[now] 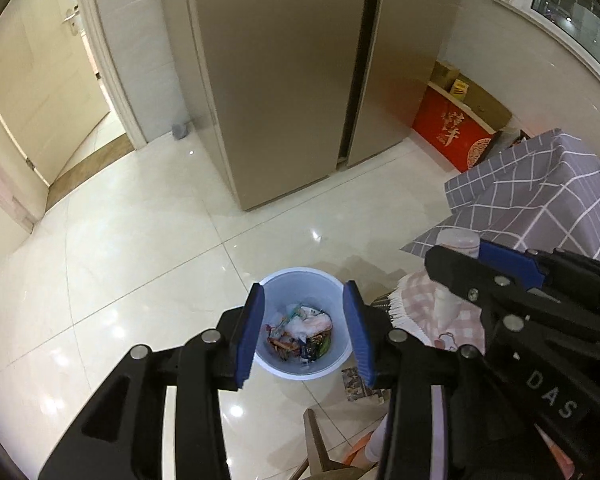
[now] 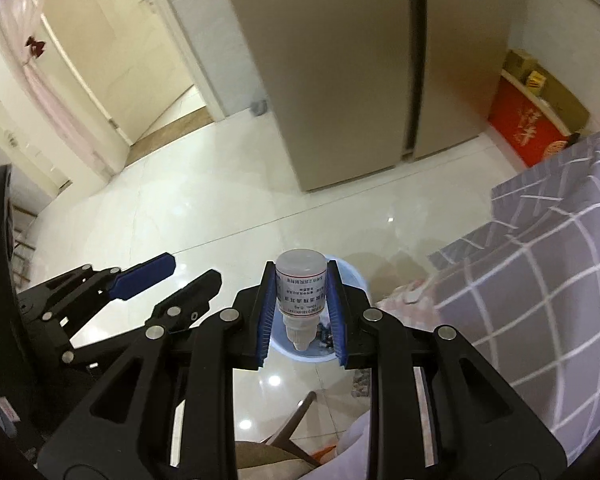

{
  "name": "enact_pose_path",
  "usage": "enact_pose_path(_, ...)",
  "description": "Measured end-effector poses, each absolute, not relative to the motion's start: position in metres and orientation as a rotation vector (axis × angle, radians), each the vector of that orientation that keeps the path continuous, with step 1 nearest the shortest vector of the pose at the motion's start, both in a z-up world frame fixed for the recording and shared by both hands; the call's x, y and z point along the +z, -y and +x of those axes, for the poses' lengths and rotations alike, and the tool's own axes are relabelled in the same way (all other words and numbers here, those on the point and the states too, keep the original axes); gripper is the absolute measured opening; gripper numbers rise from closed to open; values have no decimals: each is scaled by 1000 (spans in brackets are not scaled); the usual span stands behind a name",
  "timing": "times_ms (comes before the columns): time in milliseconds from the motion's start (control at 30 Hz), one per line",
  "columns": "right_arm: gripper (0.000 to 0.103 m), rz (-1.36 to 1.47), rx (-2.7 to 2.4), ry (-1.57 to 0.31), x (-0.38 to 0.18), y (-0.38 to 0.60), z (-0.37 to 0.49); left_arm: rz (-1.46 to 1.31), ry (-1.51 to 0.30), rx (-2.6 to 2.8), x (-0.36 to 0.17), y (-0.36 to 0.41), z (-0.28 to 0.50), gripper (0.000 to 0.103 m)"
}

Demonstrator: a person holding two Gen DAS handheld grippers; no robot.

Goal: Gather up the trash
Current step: 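Carry the bottle and blue tube over the blue bin and open both grippers, then move both open grippers back toward the table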

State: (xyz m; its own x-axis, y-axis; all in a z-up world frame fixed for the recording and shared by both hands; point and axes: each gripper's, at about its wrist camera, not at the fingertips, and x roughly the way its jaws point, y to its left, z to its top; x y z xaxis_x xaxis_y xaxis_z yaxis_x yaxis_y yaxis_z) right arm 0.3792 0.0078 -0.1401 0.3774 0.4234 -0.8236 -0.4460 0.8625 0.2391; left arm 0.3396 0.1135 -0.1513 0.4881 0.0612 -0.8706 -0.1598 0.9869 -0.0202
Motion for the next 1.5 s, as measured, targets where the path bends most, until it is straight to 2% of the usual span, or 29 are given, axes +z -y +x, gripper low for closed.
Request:
enact_pose_path(100,52,0,567,-1033,-139,-5,379,-100,-1053,148,-150,-120,334,40)
enact_pose_path(867,52,36,542,-938,-108,29,371,-68,-972,143,-106,-99,321,43)
enact_pose_path(1167,52,65,457,-898,-94,87,375,-33,-927,79,-84,-56,328,47)
enact_pose_path(1500,52,162,309,-872,-88,190,374,40,-908,-58,-73,32,345,54)
